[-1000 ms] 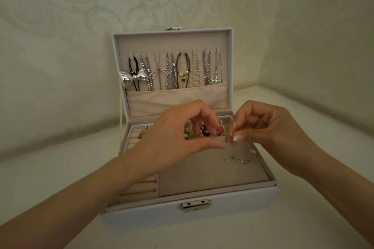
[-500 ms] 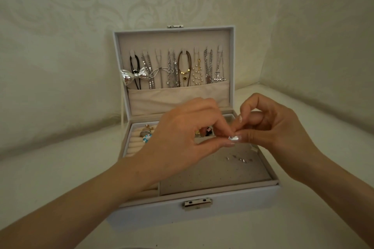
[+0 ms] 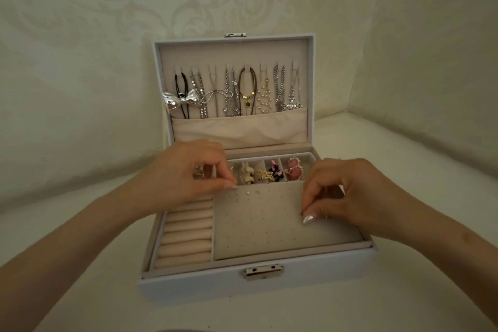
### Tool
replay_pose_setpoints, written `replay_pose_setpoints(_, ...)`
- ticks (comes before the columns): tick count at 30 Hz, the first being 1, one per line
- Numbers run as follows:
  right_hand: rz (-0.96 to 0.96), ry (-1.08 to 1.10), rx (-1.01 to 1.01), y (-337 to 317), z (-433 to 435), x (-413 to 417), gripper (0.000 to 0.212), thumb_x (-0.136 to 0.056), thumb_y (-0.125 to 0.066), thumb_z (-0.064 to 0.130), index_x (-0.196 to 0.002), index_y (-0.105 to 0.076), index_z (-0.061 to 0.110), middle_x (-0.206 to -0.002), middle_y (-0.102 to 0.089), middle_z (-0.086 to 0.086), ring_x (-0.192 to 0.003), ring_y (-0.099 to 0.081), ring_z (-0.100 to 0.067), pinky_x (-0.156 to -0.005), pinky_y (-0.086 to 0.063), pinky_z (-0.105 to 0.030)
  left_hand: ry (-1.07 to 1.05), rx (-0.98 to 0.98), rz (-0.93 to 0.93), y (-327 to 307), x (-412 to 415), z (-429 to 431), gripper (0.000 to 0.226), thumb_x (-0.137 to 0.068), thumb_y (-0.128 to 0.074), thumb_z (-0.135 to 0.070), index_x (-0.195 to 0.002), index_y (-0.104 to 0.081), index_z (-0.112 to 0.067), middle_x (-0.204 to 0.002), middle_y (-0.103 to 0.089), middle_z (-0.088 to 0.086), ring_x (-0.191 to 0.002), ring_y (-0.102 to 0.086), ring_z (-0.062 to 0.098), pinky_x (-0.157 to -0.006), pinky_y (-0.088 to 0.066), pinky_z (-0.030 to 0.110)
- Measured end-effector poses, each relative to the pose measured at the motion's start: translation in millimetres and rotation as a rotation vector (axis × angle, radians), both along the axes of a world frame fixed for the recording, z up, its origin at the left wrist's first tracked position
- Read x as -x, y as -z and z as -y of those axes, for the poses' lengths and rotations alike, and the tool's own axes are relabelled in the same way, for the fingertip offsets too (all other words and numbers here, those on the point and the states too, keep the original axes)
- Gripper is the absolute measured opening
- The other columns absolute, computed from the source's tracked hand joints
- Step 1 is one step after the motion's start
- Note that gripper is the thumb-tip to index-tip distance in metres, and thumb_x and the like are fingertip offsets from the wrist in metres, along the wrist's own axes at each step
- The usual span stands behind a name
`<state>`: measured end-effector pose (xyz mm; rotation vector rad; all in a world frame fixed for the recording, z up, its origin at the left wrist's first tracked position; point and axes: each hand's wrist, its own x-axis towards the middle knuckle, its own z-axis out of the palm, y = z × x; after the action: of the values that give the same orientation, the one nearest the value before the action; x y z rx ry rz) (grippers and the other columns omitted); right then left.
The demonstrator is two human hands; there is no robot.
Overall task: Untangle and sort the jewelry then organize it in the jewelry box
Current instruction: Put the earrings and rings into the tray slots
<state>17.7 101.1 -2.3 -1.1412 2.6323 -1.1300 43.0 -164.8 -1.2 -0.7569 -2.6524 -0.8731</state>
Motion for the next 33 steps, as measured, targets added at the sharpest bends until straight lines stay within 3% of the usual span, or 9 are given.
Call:
replay_pose_setpoints(4,0.001,-0.026,0.004,0.2,1.8,1.2,0.022,-0.068,-0.083,0.017,-0.064,-0.068,0.033,-0.075,-0.064,0.011,-0.071,-0.057,-0.006,-0.064,-0.041,-0.012,0.022,0.049,-0.084,15.0,-6.9,5.3,0.018,-0.078,-0.062,-0.044,-0.075,-0.067,-0.027,-0.075,-0.061,-0.014,-0.076,-0.056,0.006,-0.068,-0.046,0.026)
replay_pose_setpoints(7,0.132,-0.038,0.116,-2.3,1.2,-0.2,0.019,-0.073,-0.079,0.01,-0.066,-0.069,0.025,-0.073,-0.069,0.007,-0.062,-0.058,-0.002,-0.059,-0.043,-0.011,0.023,0.106,-0.153,16.9,-7.0,6.3,0.015,-0.08,-0.061,-0.042,-0.076,-0.065,-0.028,-0.076,-0.059,-0.015,-0.076,-0.054,0.006,-0.064,-0.047,0.034)
replay_pose_setpoints(11,0.283,-0.002,0.291,-5.5,-0.5,-2.3,0.012,-0.073,-0.075,0.003,-0.068,-0.066,0.009,-0.079,-0.072,-0.009,-0.068,-0.063,-0.026,-0.062,-0.052,-0.025,0.017,0.117,-0.181,18.4,-7.8,9.6,0.013,-0.082,-0.059,-0.042,-0.077,-0.061,-0.03,-0.077,-0.057,-0.018,-0.076,-0.053,0.004,-0.06,-0.048,0.036)
replay_pose_setpoints(14,0.337,0.024,0.386,-7.2,0.0,-2.9,0.014,-0.074,-0.07,-0.005,-0.066,-0.061,0.002,-0.076,-0.072,-0.009,-0.065,-0.065,-0.012,-0.06,-0.049,-0.015,0.012,0.108,-0.189,20.1,-7.6,11.7,0.012,-0.082,-0.06,-0.041,-0.076,-0.06,-0.03,-0.074,-0.056,-0.018,-0.075,-0.053,0.004,-0.059,-0.048,0.036)
replay_pose_setpoints(19,0.419,0.009,0.482,-10.1,3.0,-5.7,0.011,-0.069,-0.069,0.005,-0.066,-0.058,0.003,-0.068,-0.07,-0.008,-0.057,-0.061,-0.004,-0.051,-0.043,-0.008,0.013,0.032,-0.146,22.4,-8.3,11.2,0.02,-0.081,-0.062,-0.04,-0.072,-0.066,-0.023,-0.073,-0.06,-0.01,-0.071,-0.059,0.01,-0.06,-0.05,0.038)
replay_pose_setpoints(25,0.461,0.01,0.514,-6.2,3.2,-3.0,0.01,-0.066,-0.068,0.014,-0.066,-0.061,0.007,-0.07,-0.071,-0.01,-0.061,-0.063,-0.01,-0.055,-0.046,-0.013,-0.02,0.035,-0.139,22.9,-7.4,9.4,0.024,-0.08,-0.06,-0.043,-0.071,-0.067,-0.022,-0.073,-0.059,-0.012,-0.071,-0.06,0.008,-0.06,-0.051,0.037)
replay_pose_setpoints(33,0.47,-0.018,0.498,-4.6,3.7,-2.2,0.01,-0.065,-0.069,0.01,-0.066,-0.061,0.005,-0.073,-0.071,-0.011,-0.064,-0.064,-0.013,-0.06,-0.05,-0.017,-0.006,0.029,-0.136,21.4,-8.9,8.5,0.022,-0.08,-0.061,-0.042,-0.07,-0.064,-0.024,-0.073,-0.058,-0.013,-0.07,-0.058,0.007,-0.06,-0.05,0.037)
